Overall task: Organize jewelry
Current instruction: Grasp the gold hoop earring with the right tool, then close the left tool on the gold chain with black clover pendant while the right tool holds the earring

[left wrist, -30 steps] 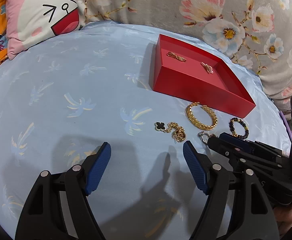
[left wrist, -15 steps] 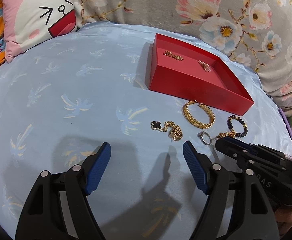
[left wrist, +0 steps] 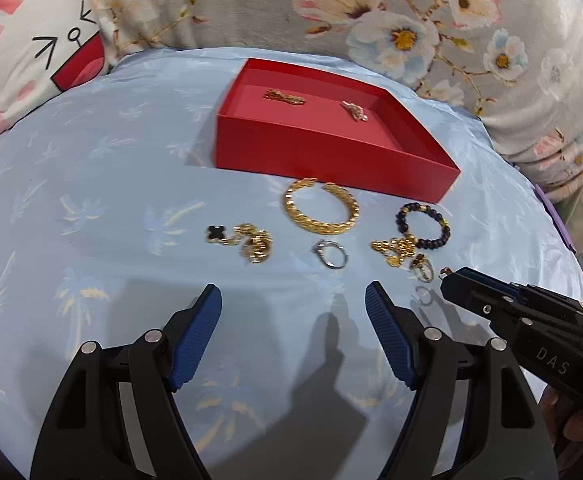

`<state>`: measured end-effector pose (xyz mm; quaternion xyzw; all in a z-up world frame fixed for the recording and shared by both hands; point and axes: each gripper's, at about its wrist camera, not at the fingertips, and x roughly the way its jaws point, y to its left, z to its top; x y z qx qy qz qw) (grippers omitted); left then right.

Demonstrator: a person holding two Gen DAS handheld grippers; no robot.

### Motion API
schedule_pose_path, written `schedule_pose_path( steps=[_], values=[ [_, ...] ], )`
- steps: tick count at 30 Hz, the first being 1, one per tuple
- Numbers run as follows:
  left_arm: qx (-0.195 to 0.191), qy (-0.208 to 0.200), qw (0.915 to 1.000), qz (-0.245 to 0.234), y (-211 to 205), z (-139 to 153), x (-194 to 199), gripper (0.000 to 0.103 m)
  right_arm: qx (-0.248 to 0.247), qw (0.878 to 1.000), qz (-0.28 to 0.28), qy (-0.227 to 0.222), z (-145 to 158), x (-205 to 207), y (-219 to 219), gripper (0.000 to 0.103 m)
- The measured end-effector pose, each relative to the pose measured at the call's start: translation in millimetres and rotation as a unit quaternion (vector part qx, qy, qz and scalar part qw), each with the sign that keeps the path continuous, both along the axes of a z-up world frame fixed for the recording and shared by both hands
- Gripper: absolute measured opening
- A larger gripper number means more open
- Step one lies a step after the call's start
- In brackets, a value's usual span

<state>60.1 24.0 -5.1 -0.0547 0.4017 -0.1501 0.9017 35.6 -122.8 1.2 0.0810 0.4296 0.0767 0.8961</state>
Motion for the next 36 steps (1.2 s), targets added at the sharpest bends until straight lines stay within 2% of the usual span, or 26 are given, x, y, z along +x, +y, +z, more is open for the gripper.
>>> schedule_pose_path(
  steps=[12,18,21,27,30,32,36],
  values=[
    [0.007,-0.003,0.9999,-0.012,-26,2,8,0.072,0.005,1.000,-0.020,0.002,-4,-8,-21,0.016],
    [-0.005,0.011,0.9997,0.021,5,-3,6,0.069,0.013,1.000,-0.020,0.001,-3,-11,-25,0.016],
    [0.002,0.007,0.9993,0.037,15,-2,7,0.067,0.023,1.000,-0.017,0.004,-5,-10,-25,0.016],
    [0.002,-0.006,0.9993,0.035,13,3,16,0.062,0.026,1.000,-0.012,0.005,-5,-11,-20,0.016],
    [0.008,-0.004,0.9997,0.023,5,1,24,0.050,0.027,1.000,-0.014,0.005,-5,-11,-20,0.016],
    [0.002,0.007,0.9998,0.016,2,-2,30,0.039,0.028,0.999,-0.015,0.004,-4,-11,-21,0.016],
    [0.002,0.013,0.9997,0.020,1,-4,37,0.037,0.033,0.999,-0.016,0.004,-4,-10,-23,0.016]
  ],
)
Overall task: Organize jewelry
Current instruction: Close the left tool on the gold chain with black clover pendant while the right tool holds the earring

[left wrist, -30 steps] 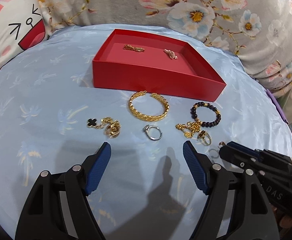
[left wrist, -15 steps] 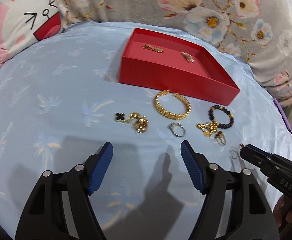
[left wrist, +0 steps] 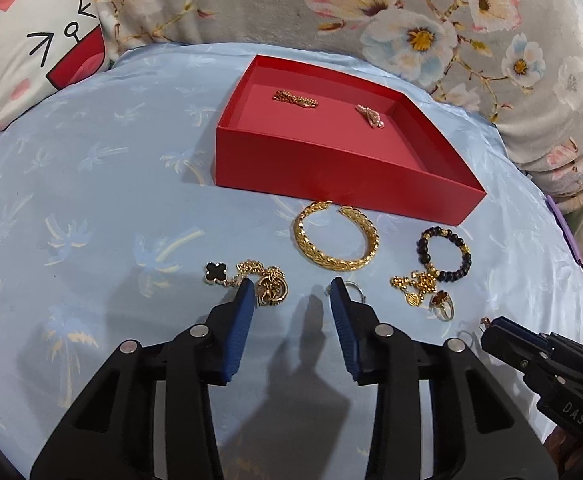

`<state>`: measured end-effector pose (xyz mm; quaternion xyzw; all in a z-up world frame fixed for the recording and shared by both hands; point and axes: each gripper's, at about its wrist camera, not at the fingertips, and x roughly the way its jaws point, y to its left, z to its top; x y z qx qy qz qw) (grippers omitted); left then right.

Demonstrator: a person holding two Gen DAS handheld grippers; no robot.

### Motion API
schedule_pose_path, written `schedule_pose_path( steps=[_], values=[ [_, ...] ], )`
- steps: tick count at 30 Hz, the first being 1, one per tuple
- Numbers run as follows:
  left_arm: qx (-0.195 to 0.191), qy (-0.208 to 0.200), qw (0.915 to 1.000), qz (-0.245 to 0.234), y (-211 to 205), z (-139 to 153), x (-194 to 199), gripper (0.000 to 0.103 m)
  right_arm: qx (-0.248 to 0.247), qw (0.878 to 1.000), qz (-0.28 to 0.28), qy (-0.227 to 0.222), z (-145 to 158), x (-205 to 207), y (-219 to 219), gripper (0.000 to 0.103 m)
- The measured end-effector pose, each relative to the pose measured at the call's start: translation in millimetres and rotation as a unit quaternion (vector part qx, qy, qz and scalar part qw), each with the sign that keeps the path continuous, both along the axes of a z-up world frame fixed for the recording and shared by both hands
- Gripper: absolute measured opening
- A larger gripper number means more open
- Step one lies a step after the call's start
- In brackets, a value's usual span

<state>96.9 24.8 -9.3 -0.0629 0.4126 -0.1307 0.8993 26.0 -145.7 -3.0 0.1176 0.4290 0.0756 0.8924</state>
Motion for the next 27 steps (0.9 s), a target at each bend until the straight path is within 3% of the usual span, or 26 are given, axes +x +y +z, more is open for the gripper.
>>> schedule_pose_path(
  steps=[4,8,18,19,20,27],
  values=[
    [0.013,0.000,0.9999,0.009,-1,0,0,0.031,0.004,1.000,0.000,0.000,0,1,-1,0.016],
    [0.006,0.004,0.9997,0.024,6,-1,3,0.019,0.006,1.000,0.000,0.000,0,1,-3,0.016],
    [0.042,-0.001,0.9991,0.005,-5,0,-4,0.015,0.008,1.000,0.000,-0.004,3,-2,-2,0.016],
    [0.041,-0.003,0.9991,0.004,-5,1,-7,0.002,0.008,1.000,0.000,-0.004,3,-2,-3,0.016],
    [0.041,-0.002,0.9992,0.002,-4,1,-9,0.000,0.009,1.000,-0.001,-0.004,4,-2,-3,0.016],
    [0.027,0.003,0.9994,-0.022,-5,2,-39,0.000,0.009,1.000,0.002,-0.007,6,-4,-2,0.016]
  ],
)
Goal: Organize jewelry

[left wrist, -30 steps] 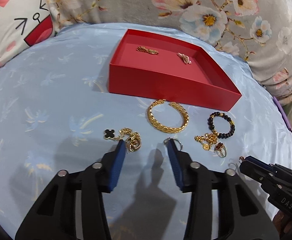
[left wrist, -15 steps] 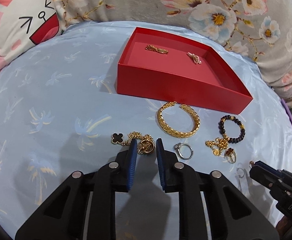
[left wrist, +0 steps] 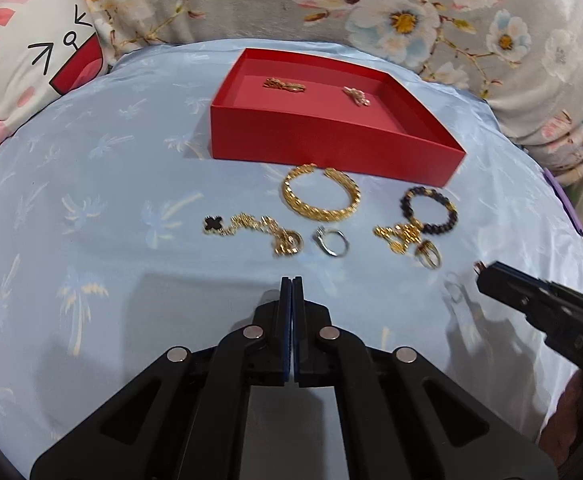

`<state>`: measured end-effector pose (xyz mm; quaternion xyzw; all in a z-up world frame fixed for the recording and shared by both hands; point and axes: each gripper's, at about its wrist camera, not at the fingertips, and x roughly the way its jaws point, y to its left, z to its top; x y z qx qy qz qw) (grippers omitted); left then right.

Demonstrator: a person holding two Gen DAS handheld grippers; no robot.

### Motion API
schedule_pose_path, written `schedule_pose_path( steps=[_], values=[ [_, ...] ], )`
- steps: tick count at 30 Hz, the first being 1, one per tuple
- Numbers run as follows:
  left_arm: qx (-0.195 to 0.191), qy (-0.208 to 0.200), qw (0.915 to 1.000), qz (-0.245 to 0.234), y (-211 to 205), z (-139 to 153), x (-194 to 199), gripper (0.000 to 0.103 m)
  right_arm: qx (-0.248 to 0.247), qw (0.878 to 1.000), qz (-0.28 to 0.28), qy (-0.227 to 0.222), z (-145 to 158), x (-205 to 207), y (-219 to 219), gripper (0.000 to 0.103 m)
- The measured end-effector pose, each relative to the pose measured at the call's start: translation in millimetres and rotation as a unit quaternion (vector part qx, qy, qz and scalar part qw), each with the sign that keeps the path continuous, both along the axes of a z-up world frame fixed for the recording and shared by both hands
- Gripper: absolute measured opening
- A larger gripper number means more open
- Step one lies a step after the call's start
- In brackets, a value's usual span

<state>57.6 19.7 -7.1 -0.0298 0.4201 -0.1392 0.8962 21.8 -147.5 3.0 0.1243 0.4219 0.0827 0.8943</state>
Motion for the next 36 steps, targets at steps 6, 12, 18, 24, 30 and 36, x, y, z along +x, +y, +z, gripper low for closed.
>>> schedule_pose_path(
  steps=[6,12,18,24,30,36],
  values=[
    [0.006,-0.018,0.9995,0.026,-1,7,11,0.029,0.000,1.000,0.002,-0.004,3,-3,2,0.016],
    [0.032,-0.021,0.9992,0.012,-16,2,27,0.033,0.000,1.000,0.003,-0.005,4,-4,2,0.016],
    [0.030,-0.007,0.9995,0.004,-18,-3,36,0.017,0.002,1.000,0.002,-0.002,3,-4,0,0.016],
    [0.005,-0.017,0.9998,-0.013,-12,4,18,0.017,0.002,1.000,0.001,-0.002,3,-4,0,0.016],
    [-0.026,-0.009,0.9991,-0.031,-6,14,-9,0.017,0.003,1.000,0.001,-0.002,2,-4,-2,0.016],
    [-0.044,0.008,0.9981,-0.043,-3,13,-28,0.017,0.001,1.000,0.005,0.000,1,-7,-1,0.016]
  ],
)
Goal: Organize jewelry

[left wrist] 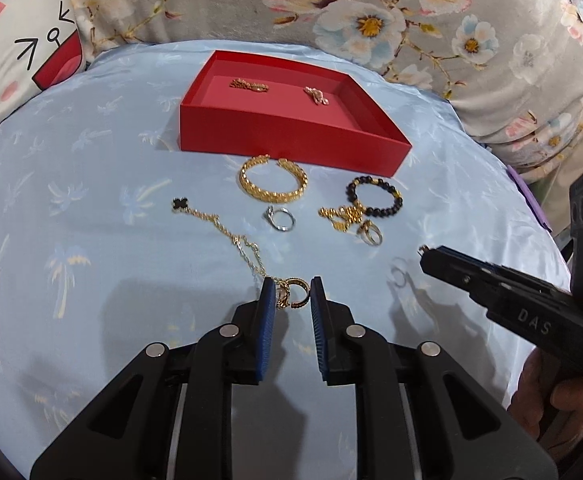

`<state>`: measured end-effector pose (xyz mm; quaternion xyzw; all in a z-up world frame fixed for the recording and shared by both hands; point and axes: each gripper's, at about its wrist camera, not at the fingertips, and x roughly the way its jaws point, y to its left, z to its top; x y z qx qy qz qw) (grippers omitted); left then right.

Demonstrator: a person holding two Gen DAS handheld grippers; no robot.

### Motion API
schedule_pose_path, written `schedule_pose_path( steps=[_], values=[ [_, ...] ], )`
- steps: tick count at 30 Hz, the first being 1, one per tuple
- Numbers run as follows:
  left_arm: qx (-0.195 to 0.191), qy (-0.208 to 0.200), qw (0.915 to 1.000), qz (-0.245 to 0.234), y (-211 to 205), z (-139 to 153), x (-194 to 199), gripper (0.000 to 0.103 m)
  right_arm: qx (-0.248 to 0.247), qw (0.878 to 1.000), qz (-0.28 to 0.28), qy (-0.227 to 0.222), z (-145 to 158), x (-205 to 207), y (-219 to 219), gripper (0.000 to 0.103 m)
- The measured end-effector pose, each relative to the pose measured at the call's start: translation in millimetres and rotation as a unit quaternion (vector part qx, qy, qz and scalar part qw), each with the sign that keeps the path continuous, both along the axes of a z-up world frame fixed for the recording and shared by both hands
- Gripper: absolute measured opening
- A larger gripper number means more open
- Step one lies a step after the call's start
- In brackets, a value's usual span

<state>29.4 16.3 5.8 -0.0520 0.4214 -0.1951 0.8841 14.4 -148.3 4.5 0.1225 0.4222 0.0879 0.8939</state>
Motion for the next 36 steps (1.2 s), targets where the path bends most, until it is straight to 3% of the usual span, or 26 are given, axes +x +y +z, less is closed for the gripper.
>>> schedule_pose_path(
  steps=[7,18,19,22,24,27,29,36],
  values=[
    [-0.023,0.016,0.9994,-0.018,1,-5,-13,0.016,-0.003,1.000,0.003,-0.001,2,-3,2,0.016],
    [0.000,0.017,0.9994,-0.030,-8,-9,-28,0.016,-0.004,1.000,0.004,0.000,1,-3,4,0.016],
    [0.001,0.017,0.9996,-0.022,-6,-10,-28,0.018,-0.003,1.000,0.004,0.000,1,-4,4,0.016],
    [0.005,0.017,0.9998,-0.007,-4,-11,-23,0.036,-0.003,1.000,0.005,0.000,1,-4,5,0.016],
    [0.008,0.013,0.9999,-0.005,-5,-11,-20,0.037,-0.004,1.000,0.004,0.000,1,-4,6,0.016],
    [0.015,0.009,0.9997,-0.014,-13,-14,-15,0.036,-0.003,1.000,0.005,0.001,0,-5,7,0.016],
    [0.011,0.010,0.9996,-0.023,-15,-15,-13,0.017,-0.004,1.000,0.006,0.001,0,-5,8,0.016],
    [-0.019,-0.016,0.9989,-0.039,-14,6,-25,0.017,-0.002,1.000,0.005,0.000,1,-5,6,0.016]
  ],
)
